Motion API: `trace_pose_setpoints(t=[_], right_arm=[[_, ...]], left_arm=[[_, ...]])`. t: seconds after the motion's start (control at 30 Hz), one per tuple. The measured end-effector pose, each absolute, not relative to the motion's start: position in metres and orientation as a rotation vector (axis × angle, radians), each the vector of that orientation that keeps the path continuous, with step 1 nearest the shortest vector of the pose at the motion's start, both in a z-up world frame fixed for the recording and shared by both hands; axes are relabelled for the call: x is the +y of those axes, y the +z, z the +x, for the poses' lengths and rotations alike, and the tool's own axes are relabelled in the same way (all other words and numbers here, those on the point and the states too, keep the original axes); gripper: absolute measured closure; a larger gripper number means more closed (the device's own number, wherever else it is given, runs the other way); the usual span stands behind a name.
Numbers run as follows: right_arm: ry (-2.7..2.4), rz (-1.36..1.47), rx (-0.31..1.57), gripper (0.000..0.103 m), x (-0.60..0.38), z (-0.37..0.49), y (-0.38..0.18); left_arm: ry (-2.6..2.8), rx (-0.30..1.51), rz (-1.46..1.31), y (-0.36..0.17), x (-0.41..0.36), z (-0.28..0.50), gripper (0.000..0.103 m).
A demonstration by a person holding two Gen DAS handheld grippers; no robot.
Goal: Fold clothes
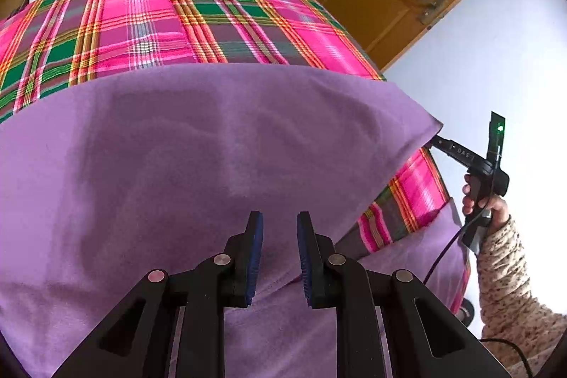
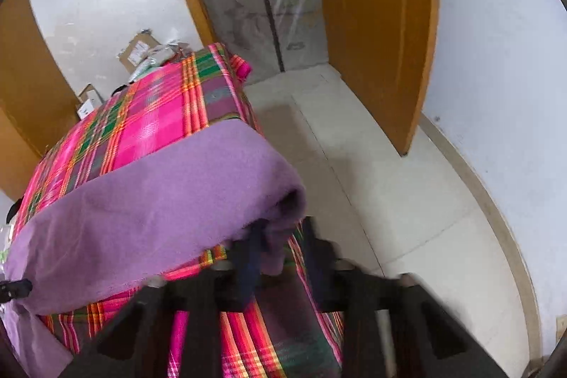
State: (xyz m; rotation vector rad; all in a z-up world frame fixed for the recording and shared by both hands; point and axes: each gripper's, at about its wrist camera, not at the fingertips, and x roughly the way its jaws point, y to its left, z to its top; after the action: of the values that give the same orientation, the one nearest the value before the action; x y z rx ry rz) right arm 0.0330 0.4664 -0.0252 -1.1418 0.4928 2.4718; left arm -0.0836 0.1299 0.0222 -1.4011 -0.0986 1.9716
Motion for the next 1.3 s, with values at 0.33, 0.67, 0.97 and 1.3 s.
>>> trace_pose_setpoints(t=[0.33,0.67,0.97,1.3], right_arm=[[2.338,-1.015,0.201,0.098,0.474,0.045,-0.011],[2.316,-0.881,-0.061,0.098,0.452,0.048,0.005],[2.266,-0.816,-0.323,0.098,0.439,0.036,0.011],[2.260,-1.116,-0.206,0.097,0.460,0.044,-0.026]], left_arm=[[1.981,-0.108,-1.431,0.017,0.125,-0.082,0.083],[1.958,-0.105,-1.434,0.015,0.130,-0.080,0.083],[1.957,-0.102,-1.438,0.015,0.131,-0.078,0.083],[1.946,-0.097,-1.449,0.013,0.130,-0.077,0.083]])
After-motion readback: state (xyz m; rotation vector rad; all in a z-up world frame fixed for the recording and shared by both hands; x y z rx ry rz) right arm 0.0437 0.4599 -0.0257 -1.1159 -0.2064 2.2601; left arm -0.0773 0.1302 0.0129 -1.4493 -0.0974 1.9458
